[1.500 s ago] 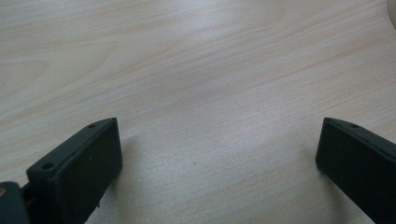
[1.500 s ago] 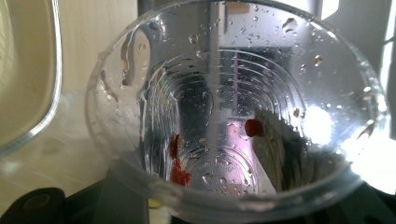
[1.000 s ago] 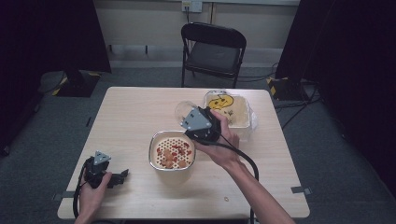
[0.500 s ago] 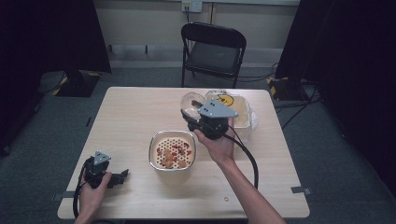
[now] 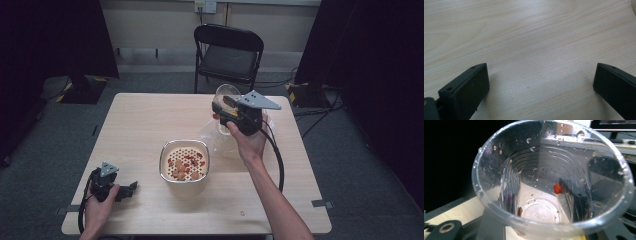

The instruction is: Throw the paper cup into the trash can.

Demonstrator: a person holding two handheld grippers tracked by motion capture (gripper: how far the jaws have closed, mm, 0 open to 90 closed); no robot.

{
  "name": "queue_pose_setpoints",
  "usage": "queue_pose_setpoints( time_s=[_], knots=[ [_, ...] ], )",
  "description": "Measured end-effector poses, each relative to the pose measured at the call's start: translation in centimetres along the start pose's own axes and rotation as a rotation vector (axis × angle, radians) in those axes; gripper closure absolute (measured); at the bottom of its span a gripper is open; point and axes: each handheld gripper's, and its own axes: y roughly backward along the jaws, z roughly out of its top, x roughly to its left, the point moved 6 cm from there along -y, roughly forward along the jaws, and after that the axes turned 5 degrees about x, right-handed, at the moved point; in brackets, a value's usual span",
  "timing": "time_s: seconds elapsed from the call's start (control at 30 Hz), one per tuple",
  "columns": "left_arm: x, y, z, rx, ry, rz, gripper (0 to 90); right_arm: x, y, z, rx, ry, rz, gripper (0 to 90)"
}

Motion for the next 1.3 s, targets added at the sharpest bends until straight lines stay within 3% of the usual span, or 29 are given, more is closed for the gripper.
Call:
queue_pose_setpoints(
  time_s=[0.03,0.17,0.2,0.23,0.27,0.3,0.43,0.67,0.73,0.83,1.03,1.3],
  knots=[
    [0.0,0.0,0.0,0.000,0.000,0.000,0.0,0.0,0.0,0.0,0.000,0.000,0.000,53.0],
    [0.0,0.0,0.0,0.000,0.000,0.001,0.0,-2.5,0.2,0.0,0.023,-0.033,-0.049,52.8],
    [0.0,0.0,0.0,0.000,0.000,0.001,0.0,-2.5,0.2,0.0,0.023,-0.033,-0.049,52.8],
    [0.0,0.0,0.0,0.000,0.000,0.000,0.0,-3.6,0.2,-0.1,0.033,-0.048,-0.063,52.5],
    [0.0,0.0,0.0,0.000,0.000,0.000,0.0,-3.6,0.2,-0.1,0.033,-0.048,-0.063,52.5],
    [0.0,0.0,0.0,0.000,0.000,0.000,0.0,-4.5,0.2,-0.4,0.054,-0.056,-0.077,52.2],
    [0.0,0.0,0.0,0.000,0.000,0.000,0.0,-6.2,-0.1,-0.8,0.082,-0.078,-0.102,51.4],
    [0.0,0.0,0.0,0.000,0.000,0.000,0.0,-8.3,-0.8,-1.8,0.139,-0.106,-0.135,48.9],
    [0.0,0.0,0.0,0.000,0.000,0.000,0.0,-8.6,-0.9,-2.0,0.144,-0.112,-0.145,47.7],
    [0.0,0.0,0.0,0.000,0.000,0.000,0.0,-9.3,-1.3,-2.6,0.169,-0.125,-0.177,34.2],
    [0.0,0.0,0.0,0.000,0.000,0.000,0.0,-9.7,-1.8,-3.2,0.218,-0.140,-0.167,25.0],
    [0.0,0.0,0.0,0.001,0.000,0.001,0.0,-9.8,-1.8,-3.3,0.220,-0.142,-0.168,16.1]
  ],
)
